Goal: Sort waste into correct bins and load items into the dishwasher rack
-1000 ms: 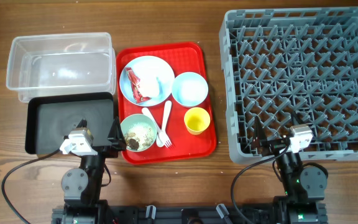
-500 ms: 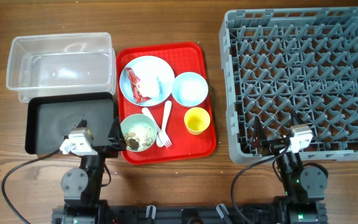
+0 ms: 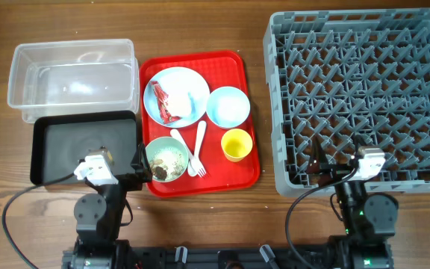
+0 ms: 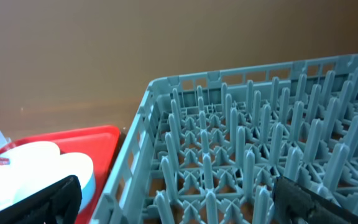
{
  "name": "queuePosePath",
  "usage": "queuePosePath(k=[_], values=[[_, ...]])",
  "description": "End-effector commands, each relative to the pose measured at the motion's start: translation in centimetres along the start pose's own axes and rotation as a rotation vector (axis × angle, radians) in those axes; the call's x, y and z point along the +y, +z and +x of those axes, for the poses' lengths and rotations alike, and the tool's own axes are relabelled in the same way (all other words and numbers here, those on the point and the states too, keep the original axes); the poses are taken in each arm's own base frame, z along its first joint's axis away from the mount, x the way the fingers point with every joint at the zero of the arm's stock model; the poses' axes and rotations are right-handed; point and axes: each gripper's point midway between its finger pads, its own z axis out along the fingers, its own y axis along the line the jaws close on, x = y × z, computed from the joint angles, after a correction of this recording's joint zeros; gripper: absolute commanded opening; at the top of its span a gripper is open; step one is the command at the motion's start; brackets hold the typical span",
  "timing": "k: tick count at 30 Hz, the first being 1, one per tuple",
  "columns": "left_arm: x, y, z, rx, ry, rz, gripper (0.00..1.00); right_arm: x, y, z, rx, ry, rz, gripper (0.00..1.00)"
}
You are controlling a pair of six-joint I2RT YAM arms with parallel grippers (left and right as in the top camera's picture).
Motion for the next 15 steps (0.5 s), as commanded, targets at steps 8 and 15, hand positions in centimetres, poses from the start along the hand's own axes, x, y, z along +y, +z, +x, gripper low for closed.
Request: queuePosePath(k=[8, 15], values=[[-1.5, 2.5, -5.0, 0.521, 0.005, -0.164, 1.0, -0.6, 4.1, -2.9, 0.559, -0.03, 0.099, 1.0], [-5.2, 5.3, -6.2, 0.647, -0.055, -0.01, 1.0, -0.5, 5.7, -1.7, 0.723, -0.018, 0.096, 1.0]])
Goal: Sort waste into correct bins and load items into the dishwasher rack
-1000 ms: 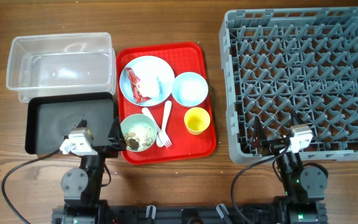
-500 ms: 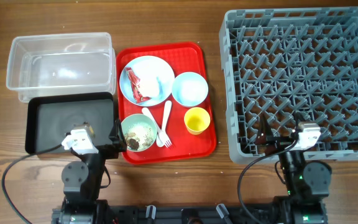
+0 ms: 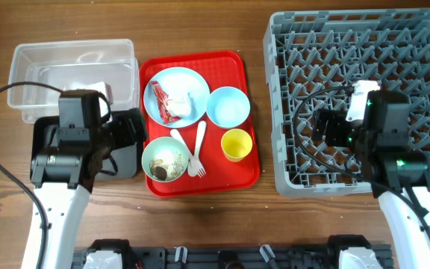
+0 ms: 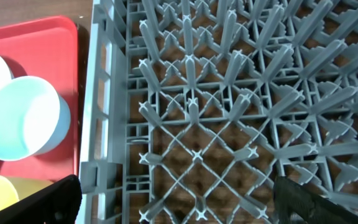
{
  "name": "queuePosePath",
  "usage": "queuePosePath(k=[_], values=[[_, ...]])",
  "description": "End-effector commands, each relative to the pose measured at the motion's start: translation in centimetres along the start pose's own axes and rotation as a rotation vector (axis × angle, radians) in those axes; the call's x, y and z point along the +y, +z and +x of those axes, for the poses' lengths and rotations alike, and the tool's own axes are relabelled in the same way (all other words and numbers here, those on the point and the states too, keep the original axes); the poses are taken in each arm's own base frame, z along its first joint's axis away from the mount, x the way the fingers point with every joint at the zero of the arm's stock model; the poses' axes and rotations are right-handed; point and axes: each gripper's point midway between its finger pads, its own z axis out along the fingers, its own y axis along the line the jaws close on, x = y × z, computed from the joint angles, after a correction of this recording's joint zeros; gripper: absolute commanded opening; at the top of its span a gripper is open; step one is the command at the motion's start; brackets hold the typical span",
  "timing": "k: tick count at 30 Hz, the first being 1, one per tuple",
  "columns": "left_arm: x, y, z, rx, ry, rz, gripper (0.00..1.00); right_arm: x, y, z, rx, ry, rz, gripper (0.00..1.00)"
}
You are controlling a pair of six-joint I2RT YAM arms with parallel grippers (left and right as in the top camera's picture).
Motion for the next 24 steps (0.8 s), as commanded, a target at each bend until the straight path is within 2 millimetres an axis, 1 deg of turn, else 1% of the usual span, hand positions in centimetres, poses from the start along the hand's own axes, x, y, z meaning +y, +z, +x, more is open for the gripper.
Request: queuePosePath(k=[1, 2, 3, 4, 5, 7, 8, 9, 10, 11, 13, 14, 15, 16, 17, 18, 19, 21, 22, 24], values=[[-3.4, -0.1, -2.9, -0.087, 0.035, 0.163, 1.0, 0.3, -0.4, -0.9, -0.021, -0.016, -0.009, 1.0], [-4.0, 0.3, -3.5, -0.105, 0.046, 0.176, 1.0, 0.3, -0.4, -0.9, -0.021, -0.014, -0.009, 1.0], [-4.8, 2.1, -4.4, -0.122, 0.046, 0.165, 1.0, 0.3, -0.4, -0.9, -0.019, -0.009, -0.008, 1.0], [-5.0, 3.0, -4.6, -0.123, 0.056, 0.156, 0.99, 0.3, -0.4, -0.8, -0.019, -0.009, -0.009, 1.0], [-5.6, 4.8, -4.5, -0.107, 0.074, 0.148, 0.99, 0.3, -0.4, -0.8, -0.019, -0.007, -0.009, 1.0], [-7.3, 8.9, -3.4, -0.047, 0.111, 0.157, 0.98, 0.3, -0.4, -0.9, -0.019, -0.008, -0.008, 1.0], [-7.7, 10.4, -2.8, -0.025, 0.121, 0.158, 0.96, 0.3, -0.4, -0.8, -0.018, -0.008, -0.008, 1.0], [-8.1, 12.3, -2.1, 0.003, 0.131, 0.157, 0.91, 0.3, -0.4, -0.8, -0.016, -0.007, -0.008, 0.99], [-8.4, 14.5, -1.2, 0.029, 0.142, 0.157, 0.89, 0.3, -0.4, -0.8, -0.016, -0.007, -0.008, 1.0], [-8.7, 16.0, -0.6, 0.043, 0.151, 0.158, 0.86, 0.3, -0.4, -0.8, -0.018, -0.008, -0.008, 1.0], [-8.8, 19.1, 1.3, 0.09, 0.164, 0.15, 0.73, 0.3, -0.4, -0.8, -0.017, -0.008, -0.008, 1.0], [-8.5, 20.1, 2.2, 0.118, 0.166, 0.139, 0.69, 0.3, -0.4, -0.8, -0.017, -0.008, -0.008, 1.0], [-8.2, 20.9, 3.0, 0.145, 0.165, 0.129, 0.5, 0.3, -0.4, -0.8, -0.017, -0.008, -0.008, 1.0], [-8.2, 20.9, 3.1, 0.147, 0.165, 0.128, 0.26, 0.3, -0.4, -0.8, -0.017, -0.008, -0.008, 1.0], [-8.3, 20.6, 2.8, 0.14, 0.166, 0.131, 0.09, 0.3, -0.4, -0.8, -0.016, -0.008, -0.008, 1.0], [-8.4, 20.2, 2.3, 0.121, 0.166, 0.132, 0.04, 0.3, -0.4, -0.8, -0.015, -0.007, -0.008, 1.0], [-8.7, 19.3, 1.3, 0.089, 0.166, 0.139, 0.04, 0.3, -0.4, -0.8, -0.015, -0.008, -0.008, 1.0], [-9.0, 16.3, -1.9, -0.027, 0.163, 0.131, 0.04, 0.3, -0.4, -0.8, -0.015, -0.009, -0.008, 1.0], [-8.8, 14.4, -3.8, -0.1, 0.156, 0.112, 0.06, 0.3, -0.4, -0.7, -0.014, -0.009, -0.008, 1.0], [-7.2, 10.9, -7.0, -0.226, 0.123, 0.048, 0.09, 0.3, -0.4, -0.7, -0.014, -0.009, -0.008, 1.0]])
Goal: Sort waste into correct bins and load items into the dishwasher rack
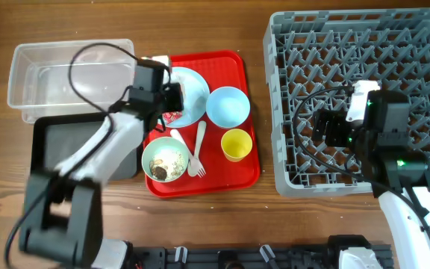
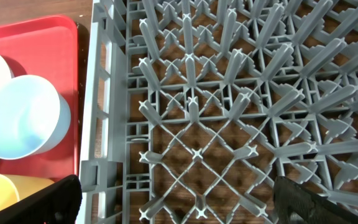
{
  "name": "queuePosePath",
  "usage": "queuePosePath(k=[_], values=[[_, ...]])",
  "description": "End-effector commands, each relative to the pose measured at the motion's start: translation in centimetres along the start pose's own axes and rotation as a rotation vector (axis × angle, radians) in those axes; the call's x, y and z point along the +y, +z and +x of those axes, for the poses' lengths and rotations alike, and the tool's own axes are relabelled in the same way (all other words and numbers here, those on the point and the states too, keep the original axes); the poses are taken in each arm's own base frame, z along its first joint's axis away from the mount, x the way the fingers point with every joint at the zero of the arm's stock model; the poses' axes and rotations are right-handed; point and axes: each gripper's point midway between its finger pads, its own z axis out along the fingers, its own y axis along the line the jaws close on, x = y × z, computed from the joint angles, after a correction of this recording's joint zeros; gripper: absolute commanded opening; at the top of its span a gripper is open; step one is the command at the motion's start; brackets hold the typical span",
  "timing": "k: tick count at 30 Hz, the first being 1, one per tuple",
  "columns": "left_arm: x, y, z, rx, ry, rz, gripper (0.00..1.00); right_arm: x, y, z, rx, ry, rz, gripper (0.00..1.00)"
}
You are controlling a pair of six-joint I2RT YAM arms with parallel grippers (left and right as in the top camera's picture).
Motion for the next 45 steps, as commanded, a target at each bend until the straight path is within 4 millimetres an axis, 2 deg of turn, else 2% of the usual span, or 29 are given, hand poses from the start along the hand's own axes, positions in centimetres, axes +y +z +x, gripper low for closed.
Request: queuePosePath(k=[1, 3, 6, 7, 8, 9, 11, 12, 14, 15, 17, 20, 23, 26, 27, 28, 29, 30, 31, 32, 34, 36, 37, 39, 41, 42, 45], values=[[3.3, -6.7, -6.3, -0.244, -0.047, -0.139, 0.11, 0.3, -0.3, -0.7, -0.018, -0.01, -0.008, 1.0], [6.0, -8.3, -7.8, -0.295, -0.096, -0.184, 0.15, 0.3, -0.3, -0.7, -0.017, -0.01, -0.008, 1.0], [12.5, -8.1, -7.7, -0.287, -0.198, -0.296, 0.22, 0.3, -0.3, -0.7, -0.018, -0.009, -0.008, 1.0], [14.2, -7.6, -7.5, -0.279, -0.224, -0.323, 0.52, 0.3, -0.3, -0.7, -0.018, -0.009, -0.008, 1.0], [15.0, -7.3, -7.3, -0.272, -0.235, -0.335, 0.71, 0.3, -0.3, -0.7, -0.018, -0.009, -0.008, 1.0], [15.4, -7.0, -7.0, -0.261, -0.241, -0.342, 0.84, 0.3, -0.3, -0.7, -0.018, -0.008, -0.008, 1.0], [13.6, -6.5, -6.9, -0.239, -0.228, -0.25, 0.87, 0.3, -0.3, -0.7, -0.014, -0.009, -0.008, 1.0], [11.3, -5.8, -6.4, -0.203, -0.208, -0.161, 0.82, 0.3, -0.3, -0.6, -0.014, -0.009, -0.008, 1.0], [8.1, -4.9, -4.5, -0.123, -0.213, -0.099, 0.78, 0.3, -0.3, -0.6, -0.014, -0.009, -0.008, 0.99], [5.7, -4.4, -2.9, -0.067, -0.171, -0.074, 0.78, 0.3, -0.3, -0.7, -0.014, -0.009, -0.008, 1.0], [3.0, -3.9, -1.2, -0.015, -0.108, -0.072, 0.8, 0.3, -0.3, -0.6, -0.014, -0.009, -0.008, 1.0], [2.0, -2.2, 1.3, 0.035, -0.114, -0.16, 0.84, 0.3, -0.3, -0.6, -0.013, -0.008, -0.008, 1.0], [2.6, 1.4, 3.6, 0.097, -0.146, -0.196, 0.85, 0.3, -0.3, -0.6, -0.012, -0.008, -0.008, 1.0], [3.0, 4.2, 4.7, 0.109, -0.145, -0.201, 0.89, 0.3, -0.3, -0.6, -0.012, -0.008, -0.008, 1.0], [3.3, 4.9, 5.2, 0.118, -0.145, -0.206, 0.88, 0.3, -0.3, -0.6, -0.011, -0.008, -0.008, 1.0], [3.5, 5.7, 5.8, 0.132, -0.144, -0.212, 0.84, 0.3, -0.3, -0.6, -0.011, -0.008, -0.008, 1.0], [3.6, 5.9, 6.1, 0.14, -0.144, -0.215, 0.67, 0.3, -0.3, -0.6, -0.011, -0.008, -0.008, 1.0], [3.6, 5.9, 6.1, 0.14, -0.143, -0.214, 0.36, 0.3, -0.3, -0.6, -0.012, -0.008, -0.008, 1.0], [3.5, 5.8, 6.0, 0.136, -0.143, -0.213, 0.14, 0.3, -0.3, -0.6, -0.012, -0.008, -0.008, 1.0], [3.4, 5.5, 5.5, 0.123, -0.144, -0.207, 0.04, 0.3, -0.3, -0.6, -0.012, -0.008, -0.008, 1.0], [2.6, 4.2, 3.5, 0.064, -0.148, -0.182, 0.04, 0.3, -0.3, -0.6, -0.012, -0.008, -0.008, 1.0], [1.2, 1.3, -0.5, -0.048, -0.154, -0.134, 0.04, 0.3, -0.3, -0.6, -0.011, -0.008, -0.008, 1.0], [0.8, -0.8, -2.7, -0.115, -0.164, -0.111, 0.04, 0.3, -0.3, -0.6, -0.01, -0.008, -0.008, 1.0], [1.8, -3.6, -5.2, -0.207, -0.191, -0.125, 0.04, 0.3, -0.3, -0.6, -0.01, -0.008, -0.008, 1.0], [4.6, -6.3, -7.5, -0.306, -0.235, -0.205, 0.04, 0.3, -0.3, -0.5, -0.009, -0.008, -0.008, 1.0], [7.2, -7.4, -8.3, -0.346, -0.272, -0.27, 0.04, 0.3, -0.3, -0.5, -0.009, -0.008, -0.008, 1.0], [13.3, -8.1, -8.7, -0.366, -0.362, -0.384, 0.04, 0.3, -0.3, -0.5, -0.009, -0.008, -0.008, 1.0]])
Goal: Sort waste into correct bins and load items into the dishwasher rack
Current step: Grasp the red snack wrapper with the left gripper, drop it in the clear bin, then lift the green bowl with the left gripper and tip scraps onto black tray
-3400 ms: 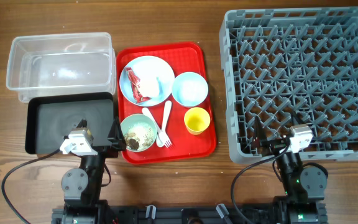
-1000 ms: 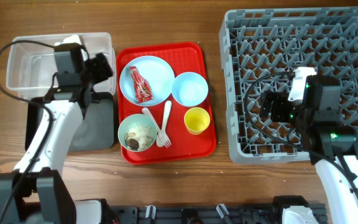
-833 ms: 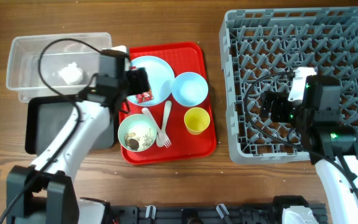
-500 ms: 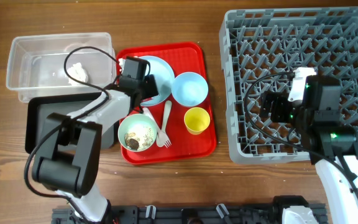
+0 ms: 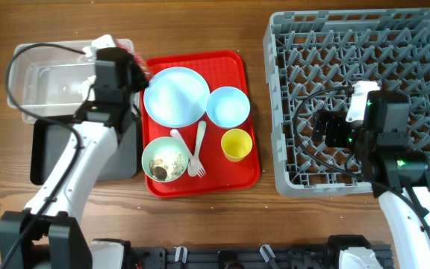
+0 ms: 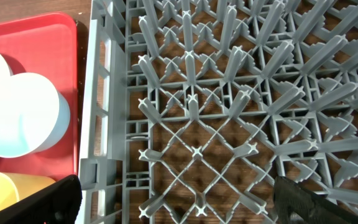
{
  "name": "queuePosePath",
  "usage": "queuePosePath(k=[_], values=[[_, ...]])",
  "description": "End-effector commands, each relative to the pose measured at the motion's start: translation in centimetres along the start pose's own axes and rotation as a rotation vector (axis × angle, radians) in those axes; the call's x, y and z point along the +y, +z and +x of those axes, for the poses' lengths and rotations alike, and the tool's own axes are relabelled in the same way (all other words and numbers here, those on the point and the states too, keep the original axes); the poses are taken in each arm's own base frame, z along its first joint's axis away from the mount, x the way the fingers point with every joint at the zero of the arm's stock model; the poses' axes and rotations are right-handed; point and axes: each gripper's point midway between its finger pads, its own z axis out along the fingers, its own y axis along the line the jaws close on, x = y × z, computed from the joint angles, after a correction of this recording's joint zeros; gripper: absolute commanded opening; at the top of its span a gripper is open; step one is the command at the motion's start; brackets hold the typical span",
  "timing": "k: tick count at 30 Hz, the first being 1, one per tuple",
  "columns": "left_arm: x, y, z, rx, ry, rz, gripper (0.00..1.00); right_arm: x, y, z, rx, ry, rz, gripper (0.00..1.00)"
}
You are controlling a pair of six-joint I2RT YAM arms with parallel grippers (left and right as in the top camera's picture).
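A red tray (image 5: pixel 234 63) holds a bare pale blue plate (image 5: pixel 176 96), a blue bowl (image 5: pixel 228 106), a yellow cup (image 5: pixel 237 144), a bowl of food scraps (image 5: pixel 166 159), and a white fork and spoon (image 5: pixel 192 149). My left gripper (image 5: pixel 133 66) is at the right edge of the clear bin (image 5: pixel 51 75). It looks shut on a red wrapper (image 5: pixel 138 60), which is mostly hidden by the fingers. My right gripper (image 6: pixel 179 205) hangs open over the front left of the grey dishwasher rack (image 6: pixel 197 124), with nothing between its fingers.
A black bin (image 5: pixel 43 157) sits in front of the clear bin, partly under my left arm. The rack (image 5: pixel 360 45) fills the right side of the wooden table. In the right wrist view the blue bowl (image 6: pixel 20 121) and yellow cup (image 6: pixel 8 186) lie left of the rack wall.
My left gripper was at the plate over the red wrapper and is now at the clear bin's right edge. The wrapper is gone from the plate. The right arm has not moved.
Both arms were folded at the table's front edge. Then the left stood over the black bin and the right, open, over the rack. Then the left gripper was down on the wrapper on the plate. Now the plate is bare and the gripper is by the clear bin.
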Motion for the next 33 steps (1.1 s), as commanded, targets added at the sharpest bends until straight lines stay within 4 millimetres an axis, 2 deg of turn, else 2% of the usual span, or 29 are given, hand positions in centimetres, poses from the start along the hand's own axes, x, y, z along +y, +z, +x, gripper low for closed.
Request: queuePosePath(k=[1, 2, 3, 4, 5, 7, 9, 10, 13, 16, 19, 22, 24, 27, 31, 33], values=[[6.0, 1.1, -2.5, -0.051, -0.081, -0.149, 0.04, 0.3, -0.3, -0.7, -0.017, -0.008, -0.009, 1.0], [7.6, 1.4, -2.7, -0.048, -0.1, -0.182, 0.14, 0.3, -0.3, -0.7, -0.017, -0.008, -0.009, 1.0], [8.8, 1.5, -3.2, -0.059, -0.116, -0.202, 0.47, 0.3, -0.3, -0.7, -0.018, -0.008, -0.009, 1.0], [8.8, 1.3, -3.6, -0.071, -0.109, -0.194, 0.53, 0.3, -0.3, -0.7, -0.018, -0.008, -0.009, 1.0], [8.1, 1.0, -3.9, -0.068, -0.082, -0.162, 0.54, 0.3, -0.3, -0.7, -0.018, -0.008, -0.009, 1.0], [5.8, -0.4, -2.9, -0.011, -0.062, -0.069, 0.55, 0.3, -0.3, -0.7, -0.018, -0.008, -0.009, 1.0], [2.5, -2.4, 0.4, 0.119, -0.012, 0.029, 0.54, 0.3, -0.3, -0.7, -0.018, -0.008, -0.009, 1.0], [0.8, -3.5, 3.0, 0.206, 0.03, 0.063, 0.54, 0.3, -0.3, -0.7, -0.018, -0.008, -0.009, 1.0], [-2.9, -7.3, 13.2, 0.524, 0.228, 0.101, 0.51, 0.3, -0.3, -0.7, -0.018, -0.008, -0.009, 1.0], [-5.0, -8.9, 19.2, 0.652, 0.385, 0.137, 0.53, 0.3, -0.3, -0.7, -0.016, -0.006, -0.009, 1.0], [-4.9, -8.4, 23.0, 0.743, 0.42, 0.085, 0.52, 0.3, -0.3, -0.6, -0.013, -0.006, -0.009, 1.0], [-3.4, -7.5, 25.4, 0.824, 0.444, 0.015, 0.48, 0.3, -0.3, -0.6, -0.011, -0.006, -0.008, 1.0], [-2.6, -7.2, 26.4, 0.861, 0.457, -0.017, 0.41, 0.3, -0.3, -0.6, -0.011, -0.006, -0.009, 0.99], [-2.6, -7.1, 26.5, 0.863, 0.458, -0.019, 0.18, 0.3, -0.3, -0.6, -0.011, -0.006, -0.008, 1.0], [-2.3, -7.3, 26.6, 0.873, 0.462, -0.029, 0.05, 0.3, -0.3, -0.6, -0.011, -0.006, -0.008, 1.0], [-2.2, -7.5, 26.6, 0.878, 0.464, -0.033, 0.04, 0.3, -0.3, -0.6, -0.011, -0.006, -0.008, 1.0]])
